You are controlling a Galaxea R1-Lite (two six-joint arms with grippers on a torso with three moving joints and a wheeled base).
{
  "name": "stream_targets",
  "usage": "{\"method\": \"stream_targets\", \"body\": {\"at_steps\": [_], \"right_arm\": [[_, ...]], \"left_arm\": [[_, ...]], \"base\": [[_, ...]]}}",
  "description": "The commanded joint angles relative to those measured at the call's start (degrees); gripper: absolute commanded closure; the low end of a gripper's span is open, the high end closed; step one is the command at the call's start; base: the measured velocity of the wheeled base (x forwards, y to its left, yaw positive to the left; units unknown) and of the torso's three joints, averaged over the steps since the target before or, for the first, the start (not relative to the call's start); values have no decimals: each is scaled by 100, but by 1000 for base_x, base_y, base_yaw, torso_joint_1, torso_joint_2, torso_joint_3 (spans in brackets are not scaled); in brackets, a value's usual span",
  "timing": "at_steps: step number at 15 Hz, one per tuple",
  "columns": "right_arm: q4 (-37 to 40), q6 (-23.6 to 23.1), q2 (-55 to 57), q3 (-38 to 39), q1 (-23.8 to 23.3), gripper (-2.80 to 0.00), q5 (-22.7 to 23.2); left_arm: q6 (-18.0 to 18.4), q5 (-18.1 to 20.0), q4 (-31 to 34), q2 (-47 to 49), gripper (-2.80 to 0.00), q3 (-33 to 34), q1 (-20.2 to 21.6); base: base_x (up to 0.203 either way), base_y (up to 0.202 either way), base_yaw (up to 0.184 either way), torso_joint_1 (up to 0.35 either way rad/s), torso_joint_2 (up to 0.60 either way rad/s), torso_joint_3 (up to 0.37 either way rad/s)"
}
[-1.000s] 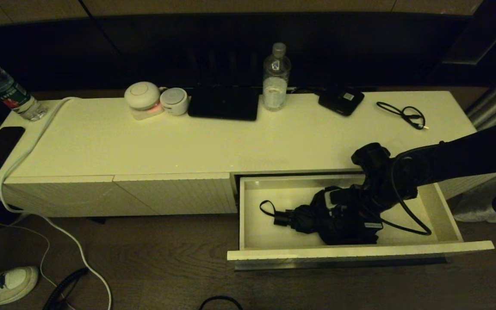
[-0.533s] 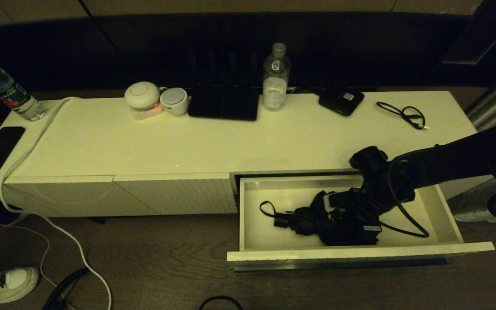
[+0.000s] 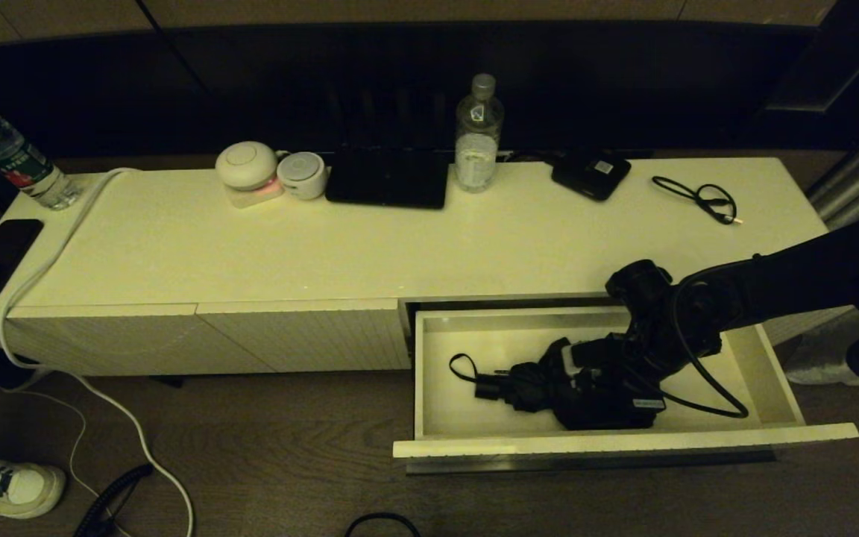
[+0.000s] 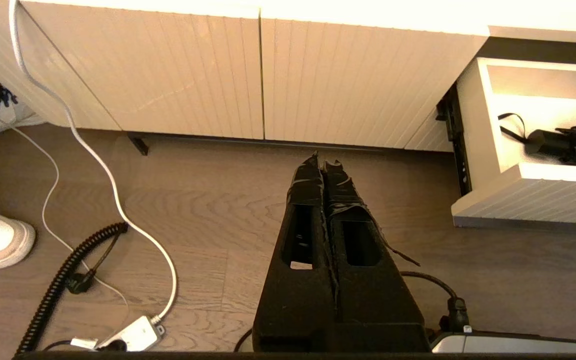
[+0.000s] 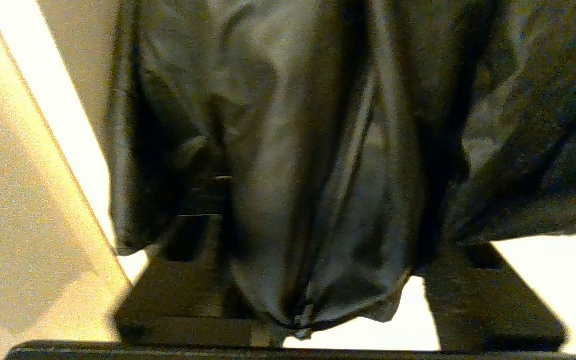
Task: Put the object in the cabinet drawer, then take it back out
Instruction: Take the umbrella out of the drawer and put it on the table
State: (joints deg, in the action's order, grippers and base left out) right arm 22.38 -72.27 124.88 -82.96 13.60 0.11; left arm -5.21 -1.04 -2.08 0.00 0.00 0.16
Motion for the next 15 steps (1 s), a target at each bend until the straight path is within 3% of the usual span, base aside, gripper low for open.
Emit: {"method": "stream_targets", "body": {"at_steps": [1, 15], "right_arm": [[-17, -36, -72, 10, 2, 0, -2], [-51, -42, -805, 444, 55, 0, 14]], "left_arm": [[-7, -2, -2, -9, 0, 0, 2], [-7, -2, -2, -9, 0, 0, 2]], "base": [[0, 0, 0, 0, 0, 0], [0, 0, 0, 0, 0, 0]]}}
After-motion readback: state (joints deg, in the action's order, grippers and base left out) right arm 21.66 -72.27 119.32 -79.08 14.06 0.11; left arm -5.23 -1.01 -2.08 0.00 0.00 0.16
